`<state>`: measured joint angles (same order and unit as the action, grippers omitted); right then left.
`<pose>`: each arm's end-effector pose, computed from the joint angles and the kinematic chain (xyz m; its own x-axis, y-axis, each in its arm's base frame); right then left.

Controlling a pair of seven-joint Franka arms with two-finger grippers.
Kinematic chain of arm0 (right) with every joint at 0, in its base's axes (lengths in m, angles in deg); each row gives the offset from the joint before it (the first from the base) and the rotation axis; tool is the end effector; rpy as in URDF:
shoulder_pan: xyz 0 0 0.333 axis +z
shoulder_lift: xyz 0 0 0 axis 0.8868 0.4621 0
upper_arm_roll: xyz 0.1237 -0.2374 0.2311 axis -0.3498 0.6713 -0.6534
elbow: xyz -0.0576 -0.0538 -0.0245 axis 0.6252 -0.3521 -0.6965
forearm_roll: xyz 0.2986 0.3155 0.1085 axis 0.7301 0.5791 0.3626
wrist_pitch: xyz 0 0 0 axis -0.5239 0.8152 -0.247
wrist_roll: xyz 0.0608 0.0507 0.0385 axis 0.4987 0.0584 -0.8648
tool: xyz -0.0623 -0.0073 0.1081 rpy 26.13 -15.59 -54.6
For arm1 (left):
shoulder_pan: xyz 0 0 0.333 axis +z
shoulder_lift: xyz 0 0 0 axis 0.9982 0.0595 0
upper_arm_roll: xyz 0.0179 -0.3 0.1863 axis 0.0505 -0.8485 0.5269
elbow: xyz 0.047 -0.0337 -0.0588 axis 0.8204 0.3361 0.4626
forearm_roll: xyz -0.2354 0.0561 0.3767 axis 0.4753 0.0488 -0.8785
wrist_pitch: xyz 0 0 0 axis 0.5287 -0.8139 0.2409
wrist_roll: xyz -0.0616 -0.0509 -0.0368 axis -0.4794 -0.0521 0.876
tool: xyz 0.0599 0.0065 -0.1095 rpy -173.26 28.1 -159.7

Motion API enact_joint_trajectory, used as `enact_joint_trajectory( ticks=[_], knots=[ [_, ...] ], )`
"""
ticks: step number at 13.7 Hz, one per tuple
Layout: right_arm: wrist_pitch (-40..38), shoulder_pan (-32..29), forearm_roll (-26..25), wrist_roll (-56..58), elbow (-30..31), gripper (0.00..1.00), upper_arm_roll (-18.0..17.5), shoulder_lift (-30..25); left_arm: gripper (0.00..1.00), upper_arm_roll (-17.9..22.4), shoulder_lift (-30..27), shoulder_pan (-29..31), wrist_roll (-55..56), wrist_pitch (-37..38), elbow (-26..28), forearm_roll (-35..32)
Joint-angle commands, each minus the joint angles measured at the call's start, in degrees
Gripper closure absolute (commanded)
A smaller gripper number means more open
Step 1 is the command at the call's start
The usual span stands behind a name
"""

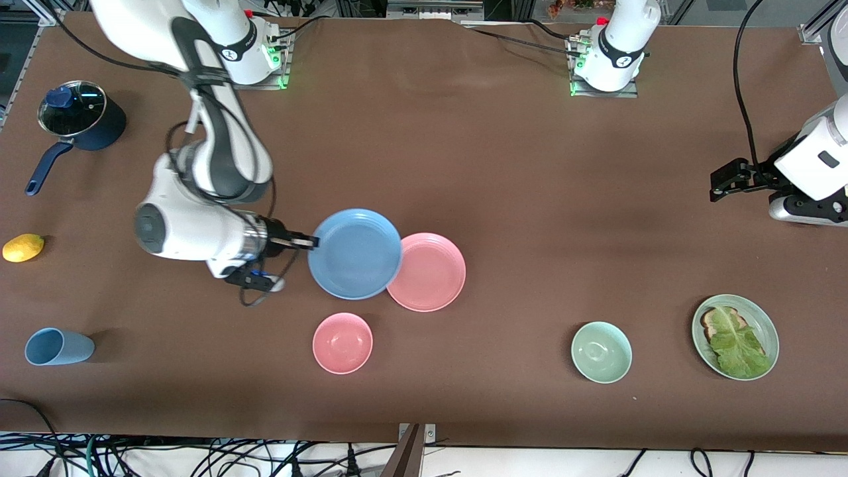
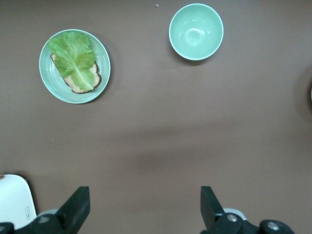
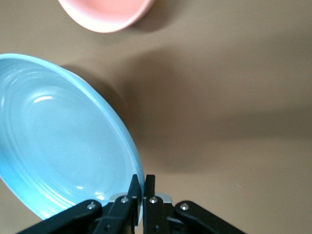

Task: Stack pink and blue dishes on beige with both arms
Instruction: 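Carry the blue plate over the pink plate and lower it on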

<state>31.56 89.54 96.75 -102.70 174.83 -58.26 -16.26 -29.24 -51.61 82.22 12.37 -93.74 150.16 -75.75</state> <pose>0.6959 0.2877 0.2850 0.9518 -0.1720 -0.2540 -0.2521 -0.9103 -0.3283 0.6518 -0.0062 0.5871 0.9939 -0.1033 -0.0385 -0.1045 -0.9941 -0.0304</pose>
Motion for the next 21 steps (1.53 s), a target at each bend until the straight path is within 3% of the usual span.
enact_joint_trajectory(
  ticks=[1,3,6,21],
  knots=[
    [7.61,5.17,1.44,-3.4,-3.15,1.0,0.73,5.19,0.0,-0.12,-0.62,-0.29,-0.17,0.41,0.45,-0.69],
    [12.2,6.77,2.23,-2.97,-3.15,1.0,0.64,7.13,0.0,-0.21,-0.18,-0.64,-0.17,0.41,0.1,-0.6],
    [15.46,7.12,2.58,-3.67,-4.21,1.0,-2.96,9.07,0.0,-0.65,-0.09,-0.47,-0.26,0.41,0.18,0.28],
    [15.64,7.47,2.41,-3.06,-5.34,1.0,-4.2,12.06,0.0,-0.65,0.0,0.06,-0.17,0.33,0.01,1.95]
  ],
)
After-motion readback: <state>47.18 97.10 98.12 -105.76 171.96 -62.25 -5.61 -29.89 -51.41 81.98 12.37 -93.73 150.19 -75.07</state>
